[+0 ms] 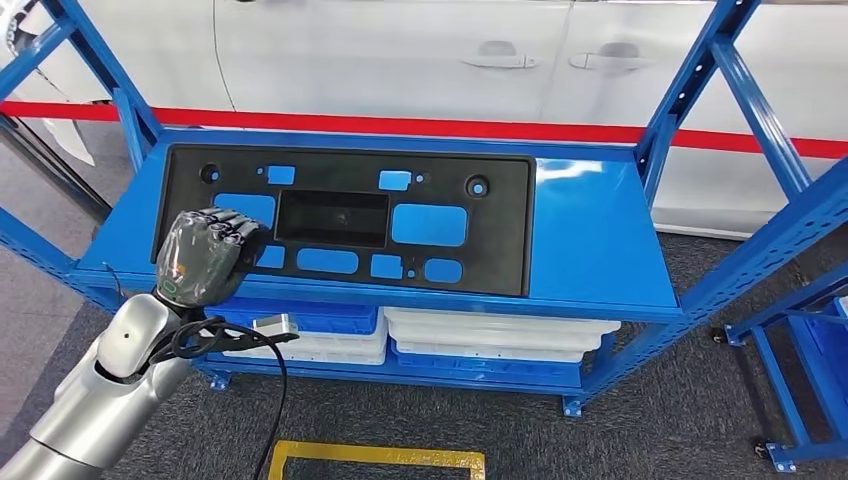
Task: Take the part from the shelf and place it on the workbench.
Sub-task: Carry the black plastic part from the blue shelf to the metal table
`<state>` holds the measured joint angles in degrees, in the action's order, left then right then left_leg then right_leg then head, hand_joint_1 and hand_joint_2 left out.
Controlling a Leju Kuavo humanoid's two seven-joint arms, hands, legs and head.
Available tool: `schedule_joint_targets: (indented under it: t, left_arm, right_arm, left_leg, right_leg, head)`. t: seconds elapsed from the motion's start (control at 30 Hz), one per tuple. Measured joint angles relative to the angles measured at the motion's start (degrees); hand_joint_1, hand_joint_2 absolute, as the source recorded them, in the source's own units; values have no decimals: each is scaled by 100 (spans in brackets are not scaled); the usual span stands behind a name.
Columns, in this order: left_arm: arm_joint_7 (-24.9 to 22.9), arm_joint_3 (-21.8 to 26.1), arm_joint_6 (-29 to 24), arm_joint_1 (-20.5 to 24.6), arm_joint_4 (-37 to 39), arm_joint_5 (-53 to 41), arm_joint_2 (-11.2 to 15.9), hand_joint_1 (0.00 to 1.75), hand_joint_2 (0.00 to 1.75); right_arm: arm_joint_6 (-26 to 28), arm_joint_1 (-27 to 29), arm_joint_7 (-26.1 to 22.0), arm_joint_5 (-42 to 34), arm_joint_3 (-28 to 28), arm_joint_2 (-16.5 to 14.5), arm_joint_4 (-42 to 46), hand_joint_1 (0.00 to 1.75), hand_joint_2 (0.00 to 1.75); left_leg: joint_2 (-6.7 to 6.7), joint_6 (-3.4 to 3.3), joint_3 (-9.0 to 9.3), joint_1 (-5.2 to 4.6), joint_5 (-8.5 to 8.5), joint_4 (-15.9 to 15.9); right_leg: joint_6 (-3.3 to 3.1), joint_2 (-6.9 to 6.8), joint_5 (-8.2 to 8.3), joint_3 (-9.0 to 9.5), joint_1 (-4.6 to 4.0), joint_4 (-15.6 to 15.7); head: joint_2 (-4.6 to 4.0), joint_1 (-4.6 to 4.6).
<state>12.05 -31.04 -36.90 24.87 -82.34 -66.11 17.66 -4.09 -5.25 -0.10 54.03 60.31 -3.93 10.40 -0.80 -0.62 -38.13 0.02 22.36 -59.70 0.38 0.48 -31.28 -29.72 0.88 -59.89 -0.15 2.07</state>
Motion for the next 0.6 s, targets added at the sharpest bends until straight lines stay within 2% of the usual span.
schedule_joint_targets:
  t: [0.07, 0.1, 0.13, 0.17, 0.2, 0.23, 0.27, 0.3, 0.33, 0.37, 0.4, 0.43, 0.47, 0.5, 0.53, 0.57, 0.6]
  left_arm:
    - [1, 4, -22, -19, -2, 8, 8, 175, 175]
    - [3, 5, -26, -33, -2, 14, 17, 175, 175]
    - [6, 7, -26, -46, -3, 23, 26, 175, 175]
    - [10, 13, -26, -62, -8, 37, 36, 175, 175]
    - [16, 25, -26, -87, -22, 57, 43, 175, 175]
    - [24, 40, -25, -121, -45, 76, 45, 175, 175]
    - [30, 56, -23, -164, -76, 92, 46, 175, 175]
    - [37, 68, -20, -210, -115, 101, 46, 175, 175]
    - [41, 74, -13, -248, -158, 104, 46, 175, 175]
    - [42, 78, -4, -277, -204, 104, 46, 175, 175]
    - [41, 85, 9, -297, -258, 106, 46, 175, 175]
    - [40, 95, 22, -310, -316, 109, 46, 175, 175]
    - [39, 109, 36, -321, -376, 116, 46, 175, 175]
    - [38, 126, 50, -332, -433, 130, 46, 175, 175]
    - [39, 144, 64, -347, -478, 148, 50, 175, 175]
    - [41, 164, 77, -366, -515, 165, 53, 175, 175]
    - [44, 178, 88, -380, -542, 179, 56, 175, 175]
  right_arm:
    - [-1, 11, 1, 0, 3, -3, -1, 0, 0]
    - [-1, 12, 1, -1, 4, -5, -2, 0, 0]
    - [-1, 13, 1, -3, 5, -7, -3, 0, 0]
    - [-1, 15, -1, -10, 7, -8, -4, 0, 0]
    - [1, 18, -3, -27, 11, -8, -4, 0, 0]
    - [2, 25, -7, -50, 19, -7, -4, 0, 0]
    - [3, 34, -10, -76, 30, -7, -4, 0, 0]
    - [4, 42, -13, -103, 44, -7, -4, 0, 0]
    - [4, 49, -14, -127, 57, -8, -4, 0, 0]
    - [4, 55, -14, -150, 73, -10, -4, 0, 0]
    - [4, 59, -14, -173, 90, -14, -4, 0, 0]
    - [4, 61, -14, -191, 108, -21, -4, 0, 0]
    - [3, 66, -14, -206, 129, -28, -4, 0, 0]
    - [3, 70, -15, -221, 148, -34, -4, 0, 0]
    - [2, 77, -17, -234, 165, -39, -4, 0, 0]
    - [2, 87, -20, -247, 180, -40, -4, 0, 0]
    - [2, 93, -24, -258, 192, -41, -4, 0, 0]
  left_leg:
    - [6, 73, -25, 13, -56, -3]
    - [14, 106, -57, 23, 25, -51]
    - [22, 136, -104, 35, 209, -183]
    - [28, 164, -166, 49, 488, -417]
    - [31, 189, -229, 56, 793, -740]
    - [30, 208, -274, 64, 1021, -1088]
    - [30, 222, -283, 68, 1122, -1375]
    - [30, 227, -229, 70, 1078, -1528]
    - [30, 221, -89, 70, 925, -1490]
    - [33, 204, 137, 69, 759, -1275]
    - [38, 175, 439, 65, 685, -907]
    - [44, 142, 753, 53, 699, -470]
    - [50, 111, 987, 37, 770, -117]
    - [54, 82, 1123, 17, 840, 126]
    - [55, 56, 1154, -1, 846, 238]
    - [48, 16, 1123, 10, 794, 276]
    - [34, -28, 1088, 20, 721, 308]
  right_leg:
    - [-101, -6, 54, -33, -6, 56]
    - [-153, -16, 110, -72, 1, 61]
    - [-202, -28, 171, -124, 10, 72]
    - [-238, -39, 234, -184, 16, 77]
    - [-258, -42, 296, -259, 12, 75]
    - [-267, -44, 358, -339, 8, 70]
    - [-265, -45, 420, -425, 4, 62]
    - [-260, -45, 481, -516, 2, 51]
    - [-250, -44, 539, -607, 2, 37]
    - [-237, -43, 594, -691, 1, 22]
    - [-216, -42, 646, -761, -3, 8]
    - [-191, -41, 692, -811, -9, -3]
    - [-159, -42, 748, -838, -11, 1]
    - [-122, -43, 806, -850, -8, 19]
    - [-84, -44, 872, -855, -3, 46]
    - [-42, -40, 929, -865, -1, 76]
    - [-9, -33, 908, -889, -5, 74]
  head:
    - [0, -1]
    - [0, -1]
    - [0, -1]
    - [0, 0]
    - [0, 1]
    - [0, 1]
    - [0, 1]
    - [0, 1]
    - [0, 1]
    - [0, 1]
    - [0, 1]
    - [0, 0]
    - [0, 0]
    - [0, 0]
    - [0, 0]
    - [0, 0]
    - [0, -1]
